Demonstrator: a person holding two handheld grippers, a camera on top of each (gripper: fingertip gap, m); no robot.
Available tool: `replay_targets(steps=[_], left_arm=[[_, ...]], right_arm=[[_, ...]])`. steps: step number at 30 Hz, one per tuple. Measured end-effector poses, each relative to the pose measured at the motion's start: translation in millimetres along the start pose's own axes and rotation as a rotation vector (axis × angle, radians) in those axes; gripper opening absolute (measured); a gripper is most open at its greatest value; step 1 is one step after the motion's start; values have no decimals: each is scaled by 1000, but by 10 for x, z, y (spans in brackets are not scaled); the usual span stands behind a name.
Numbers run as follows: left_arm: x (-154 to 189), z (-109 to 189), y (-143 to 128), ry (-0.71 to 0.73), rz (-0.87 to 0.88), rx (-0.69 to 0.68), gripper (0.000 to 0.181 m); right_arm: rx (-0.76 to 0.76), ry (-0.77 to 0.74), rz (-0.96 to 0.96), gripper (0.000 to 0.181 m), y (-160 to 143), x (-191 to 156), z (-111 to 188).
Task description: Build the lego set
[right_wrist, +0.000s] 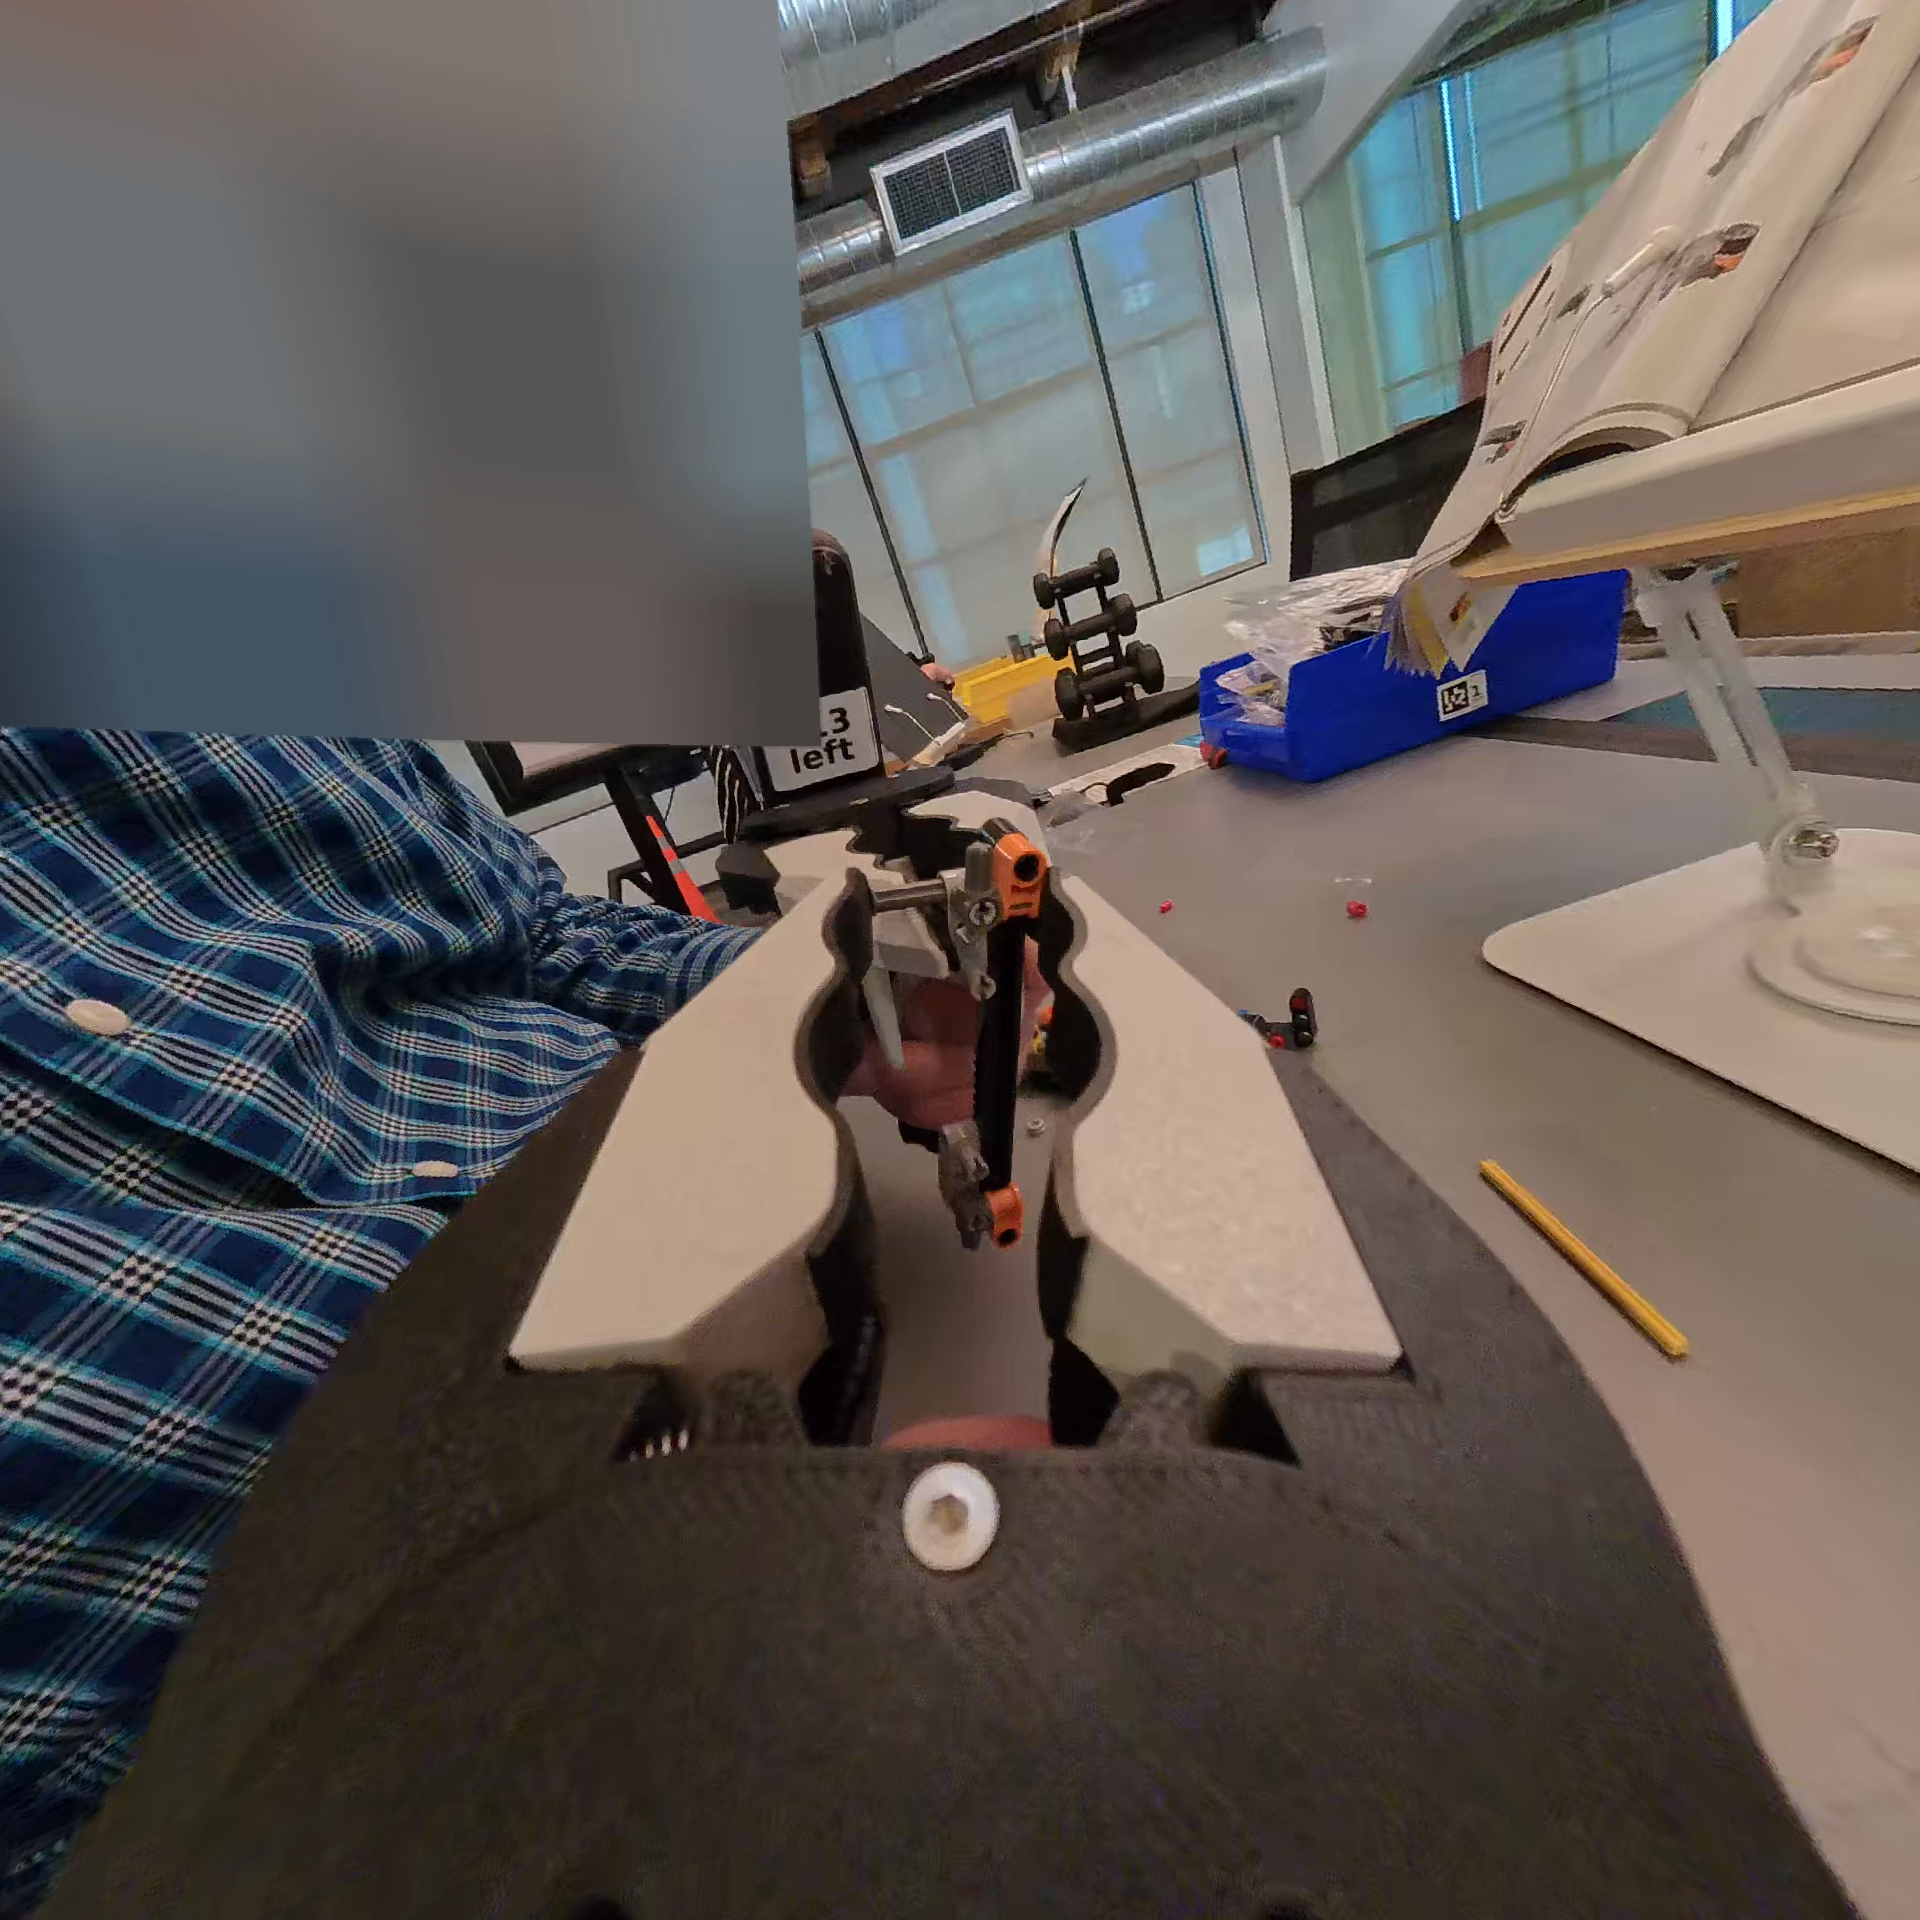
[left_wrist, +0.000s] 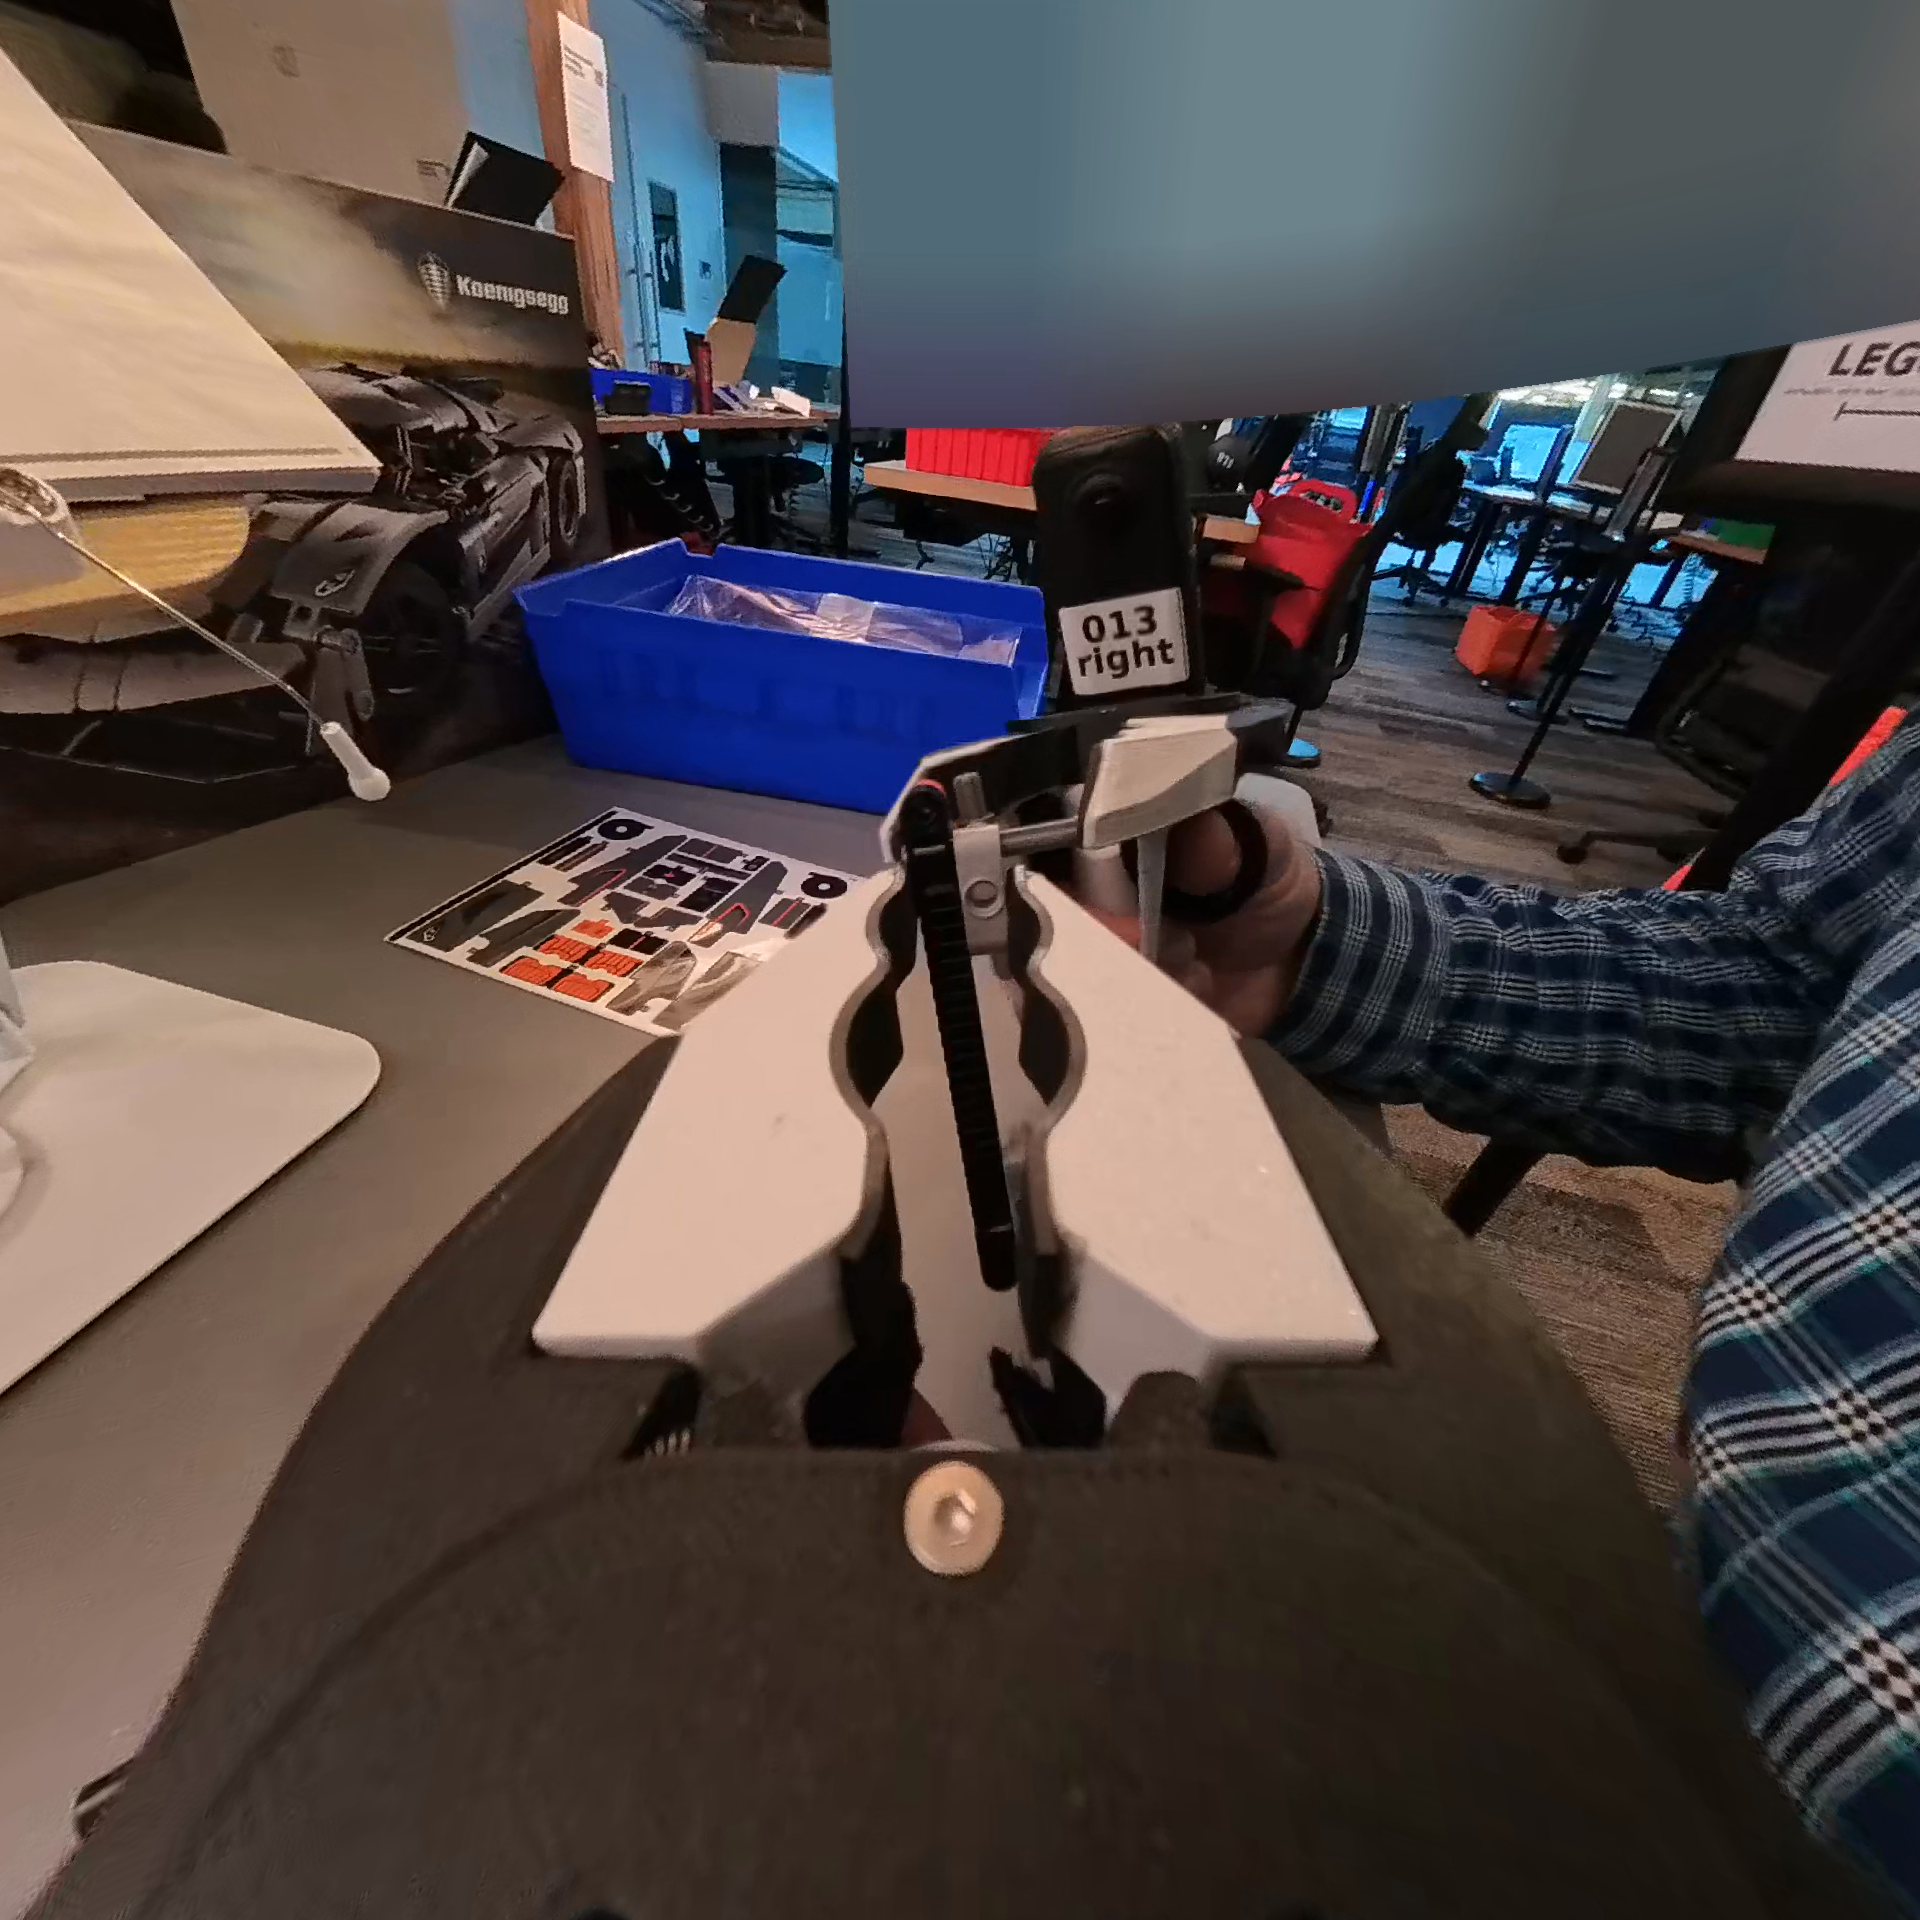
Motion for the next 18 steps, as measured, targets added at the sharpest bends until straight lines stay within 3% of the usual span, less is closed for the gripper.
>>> replay_targets(steps=[7,9,12,18], left_arm=[[16,22,40,-7,5,10,16],[7,36,12,4,8,-14,24],[44,33,-22,3,-20,-46,15],[87,2,1,-5,-50,-59,14]], right_arm=[[37,4,13,28,10,-28,-12],[33,-8,32,28,15,-45,-28],[43,-11,44,28,13,-60,-28],[59,6,54,29,18,-86,10]])
Point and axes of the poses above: each gripper's, where its closed fingertips meet, z back along the fingers, y out of its top, x = y × z across the jaws, the point moved 7 cm from there along z, back along the fingers
